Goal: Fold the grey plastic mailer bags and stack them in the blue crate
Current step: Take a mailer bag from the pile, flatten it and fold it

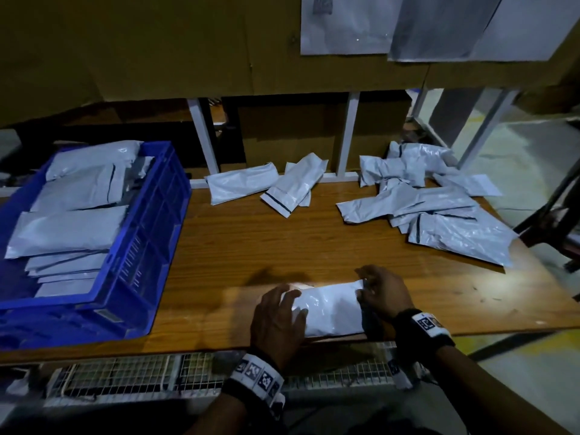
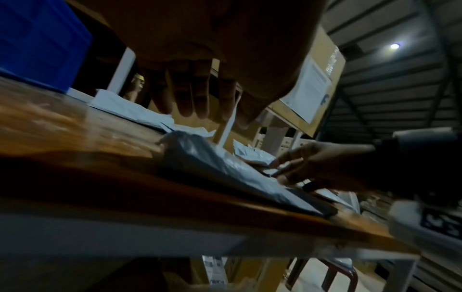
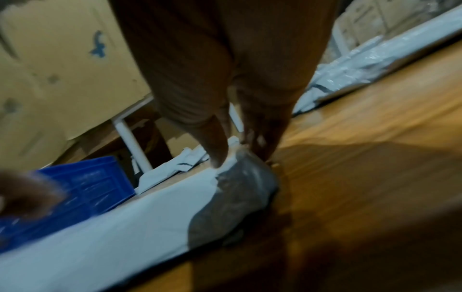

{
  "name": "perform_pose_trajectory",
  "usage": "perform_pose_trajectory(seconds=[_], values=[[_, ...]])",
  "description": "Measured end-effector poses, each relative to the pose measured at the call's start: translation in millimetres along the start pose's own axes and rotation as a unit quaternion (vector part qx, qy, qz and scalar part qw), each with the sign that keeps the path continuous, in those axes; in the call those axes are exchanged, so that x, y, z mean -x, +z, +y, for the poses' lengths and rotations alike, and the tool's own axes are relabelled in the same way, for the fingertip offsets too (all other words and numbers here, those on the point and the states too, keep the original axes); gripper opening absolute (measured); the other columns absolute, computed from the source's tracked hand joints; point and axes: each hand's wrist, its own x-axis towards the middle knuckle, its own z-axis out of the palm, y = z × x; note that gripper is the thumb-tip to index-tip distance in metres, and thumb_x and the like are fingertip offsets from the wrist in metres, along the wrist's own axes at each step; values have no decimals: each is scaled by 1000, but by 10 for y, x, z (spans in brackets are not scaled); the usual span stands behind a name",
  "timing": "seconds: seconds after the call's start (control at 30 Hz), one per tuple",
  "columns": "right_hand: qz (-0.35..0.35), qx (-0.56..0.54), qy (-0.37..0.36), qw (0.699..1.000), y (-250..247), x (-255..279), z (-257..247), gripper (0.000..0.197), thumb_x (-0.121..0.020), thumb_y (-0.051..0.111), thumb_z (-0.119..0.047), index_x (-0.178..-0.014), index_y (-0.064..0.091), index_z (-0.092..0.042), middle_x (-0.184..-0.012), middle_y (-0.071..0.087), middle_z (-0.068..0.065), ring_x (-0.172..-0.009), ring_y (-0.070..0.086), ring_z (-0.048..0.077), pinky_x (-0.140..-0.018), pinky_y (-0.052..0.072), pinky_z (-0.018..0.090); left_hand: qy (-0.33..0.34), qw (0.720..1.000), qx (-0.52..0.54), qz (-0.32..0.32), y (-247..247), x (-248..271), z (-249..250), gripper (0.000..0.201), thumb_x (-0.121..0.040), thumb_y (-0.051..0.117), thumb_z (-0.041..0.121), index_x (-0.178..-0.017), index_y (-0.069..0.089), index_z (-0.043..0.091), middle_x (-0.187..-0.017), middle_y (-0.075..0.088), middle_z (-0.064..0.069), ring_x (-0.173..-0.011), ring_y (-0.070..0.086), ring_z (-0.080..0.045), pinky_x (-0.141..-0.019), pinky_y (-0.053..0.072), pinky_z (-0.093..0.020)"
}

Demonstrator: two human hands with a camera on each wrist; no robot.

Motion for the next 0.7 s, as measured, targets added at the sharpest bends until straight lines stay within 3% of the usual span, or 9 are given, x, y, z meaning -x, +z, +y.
perform_pose_trajectory(seconds=[0.1,0.17,0.27,0.37,0.5,0.63,0.7], values=[[35,74,-78,994,105,174,-154,40,-95,68,-30,-134,62,-23,-145,55,6,-128,56,28,-98,52,40,36,996,-75,-30,154,-3,69,51,-97,44,41,-137,62,17,-150,53,-10,-140,49,-29,-110,37,-46],[50,119,-159,979,300,304,-288,43,-101,57,-37,-140,56,-20,-153,49,10,-140,47,30,-108,46,46,43,989,-122,-70,227,-40,100,57,-102,32,42,-145,54,11,-157,45,-14,-147,40,-30,-114,26,-48],[-4,182,-177,967,684,358,-303,58,-107,26,-47,-152,44,-15,-167,27,10,-155,22,28,-122,21,56,12,981,-154,-119,374,-40,52,72,-107,7,50,-154,43,10,-164,32,-14,-153,29,-28,-118,18,-50],[-38,221,-155,962,865,341,-218,73,-106,0,-57,-163,23,-17,-171,2,3,-158,-2,23,-124,-2,55,19,974,-179,-141,490,-42,-23,66,-105,22,48,-152,46,9,-163,33,-16,-151,32,-29,-118,20,-53],[-40,231,-140,962,887,368,-189,70,-105,6,-63,-163,6,-23,-170,-7,-1,-157,-10,20,-123,-5,53,42,970,-190,-149,489,-90,-64,65,-101,29,48,-149,48,8,-159,40,-16,-149,37,-29,-116,21,-54],[-17,246,-139,959,915,399,-184,68,-107,14,-59,-163,21,-20,-171,11,5,-158,7,23,-123,6,56,46,967,-197,-154,511,-89,-89,66,-101,30,48,-150,47,8,-160,39,-15,-150,36,-28,-117,20,-54],[-13,245,-144,959,928,401,-175,68,-107,14,-58,-162,23,-18,-171,13,6,-158,9,24,-123,8,56,46,967,-201,-153,528,-82,-101,67,-101,29,49,-152,44,8,-161,37,-15,-151,33,-28,-118,19,-54]])
